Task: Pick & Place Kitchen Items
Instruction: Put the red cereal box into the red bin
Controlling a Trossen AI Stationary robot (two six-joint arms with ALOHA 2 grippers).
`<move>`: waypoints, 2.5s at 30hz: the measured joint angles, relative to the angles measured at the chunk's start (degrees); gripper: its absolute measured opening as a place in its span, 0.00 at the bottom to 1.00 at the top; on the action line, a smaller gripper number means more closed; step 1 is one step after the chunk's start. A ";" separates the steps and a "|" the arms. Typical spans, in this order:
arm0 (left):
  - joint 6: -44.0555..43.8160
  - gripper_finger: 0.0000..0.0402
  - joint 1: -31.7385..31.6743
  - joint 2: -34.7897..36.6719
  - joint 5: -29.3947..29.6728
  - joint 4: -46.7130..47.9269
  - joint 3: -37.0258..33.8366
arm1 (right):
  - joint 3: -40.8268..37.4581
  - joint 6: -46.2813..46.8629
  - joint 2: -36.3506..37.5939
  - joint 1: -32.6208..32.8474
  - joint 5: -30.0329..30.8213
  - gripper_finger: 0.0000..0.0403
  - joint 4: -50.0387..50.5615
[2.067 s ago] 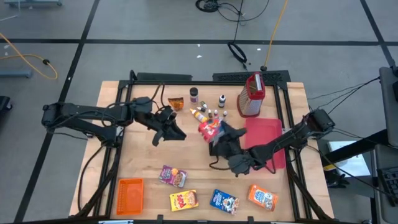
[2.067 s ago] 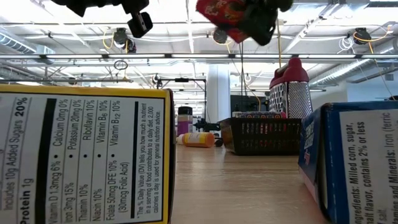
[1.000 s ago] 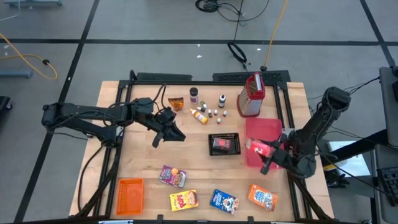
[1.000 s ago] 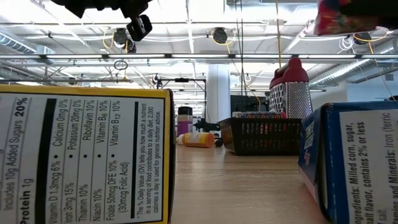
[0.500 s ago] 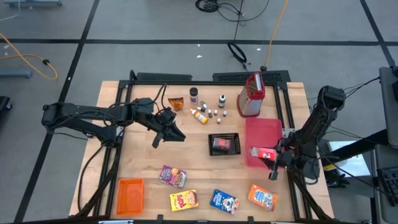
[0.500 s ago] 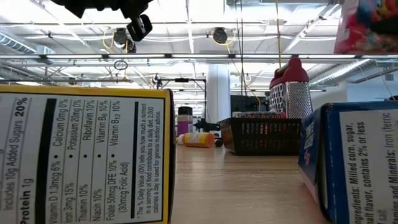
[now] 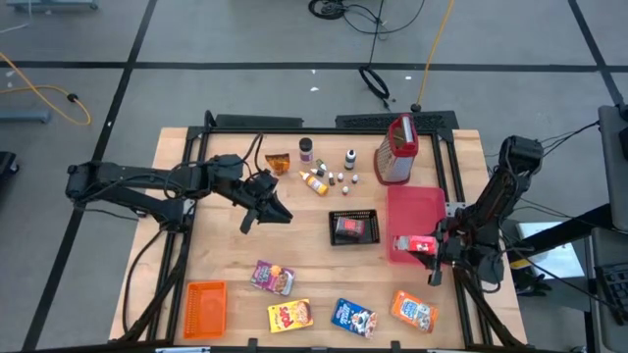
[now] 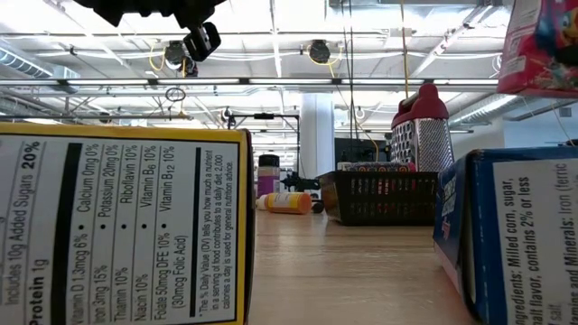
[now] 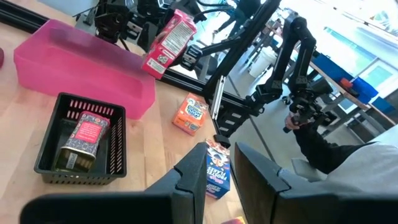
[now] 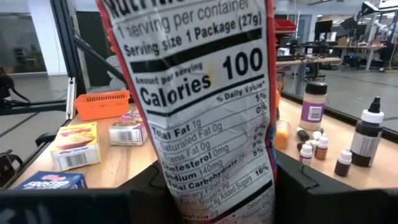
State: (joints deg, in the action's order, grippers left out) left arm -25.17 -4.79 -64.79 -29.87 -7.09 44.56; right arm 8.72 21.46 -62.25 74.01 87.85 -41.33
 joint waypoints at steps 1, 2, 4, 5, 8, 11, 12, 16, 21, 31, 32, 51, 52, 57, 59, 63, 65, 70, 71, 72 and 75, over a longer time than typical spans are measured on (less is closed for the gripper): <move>0.00 0.20 0.06 0.00 0.00 0.00 0.00 | -0.39 0.70 -0.15 -0.01 -0.05 0.36 0.02; -0.02 0.20 0.16 0.00 0.00 0.04 0.00 | -0.79 1.51 -0.24 -0.01 -0.20 0.36 0.09; -0.02 0.20 0.43 0.00 0.07 0.04 0.00 | -1.62 3.79 -0.36 -0.01 -1.49 0.36 0.54; -0.02 0.20 0.53 0.00 0.07 0.06 0.00 | -2.05 5.34 -0.36 -0.02 -2.25 0.36 1.13; -0.02 0.20 0.94 0.00 0.07 0.07 0.00 | -3.05 9.44 -0.36 -0.14 -3.98 0.36 2.72; -0.04 0.20 1.45 0.00 1.07 0.10 0.00 | -3.86 12.26 -0.36 -0.16 -5.08 0.36 3.91; -0.04 0.20 1.62 0.00 1.73 0.10 0.00 | -4.11 12.49 -0.36 -0.16 -5.60 0.36 3.95; -0.06 0.20 1.98 -0.01 2.99 0.08 0.00 | -4.46 13.07 -0.36 -0.16 -5.79 0.36 3.94; -0.15 0.20 1.98 -0.02 3.03 0.08 0.00 | -4.50 11.33 -0.36 -0.16 -5.39 0.36 4.92; 1.05 0.20 1.98 -0.01 6.62 0.06 -0.02 | -4.56 0.87 2.70 -7.22 1.21 0.36 4.88; 1.05 0.20 1.98 -0.02 6.62 0.06 0.00 | -4.58 0.10 3.01 -8.35 1.51 0.36 4.88; 1.32 0.20 2.00 -0.02 6.54 0.12 -0.02 | -7.86 -5.46 10.48 -22.20 2.00 0.36 7.76; 1.66 0.20 1.98 -0.02 6.55 0.12 -0.02 | -7.86 -6.54 11.11 -22.61 2.02 0.36 6.63; 2.60 0.20 2.00 -0.02 6.54 0.21 -0.02 | -7.86 -11.21 14.19 -25.37 1.83 0.36 4.81; 2.60 0.20 1.99 -0.02 6.54 0.25 -0.02 | -7.86 -14.06 15.29 -25.64 0.54 0.36 6.39; 2.60 0.20 1.98 -0.02 6.51 0.55 -0.02 | -7.86 -12.40 17.10 -26.00 0.74 0.36 12.55; 2.60 0.20 1.98 -0.02 6.51 0.63 -0.02 | -7.86 -8.81 17.63 -26.35 0.54 0.36 16.25; 2.58 0.20 1.98 -0.02 6.49 1.13 -0.02 | -7.86 6.06 17.73 -28.57 -6.76 0.36 29.59; 2.60 0.20 2.00 -0.02 6.49 1.11 -0.02 | -7.86 9.97 17.74 -29.44 -8.75 0.35 32.56; 2.74 0.20 1.98 -0.02 6.49 1.13 -0.02 | -7.86 13.41 17.74 -30.45 -10.80 0.35 35.45; 3.60 0.20 2.00 -0.02 6.99 1.10 -0.02 | -7.86 20.97 17.52 -33.89 -14.28 0.36 41.27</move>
State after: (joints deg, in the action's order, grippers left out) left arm -21.56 -2.79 -64.82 -22.88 -5.98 44.53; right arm 0.86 42.43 -44.73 40.11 73.58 -0.05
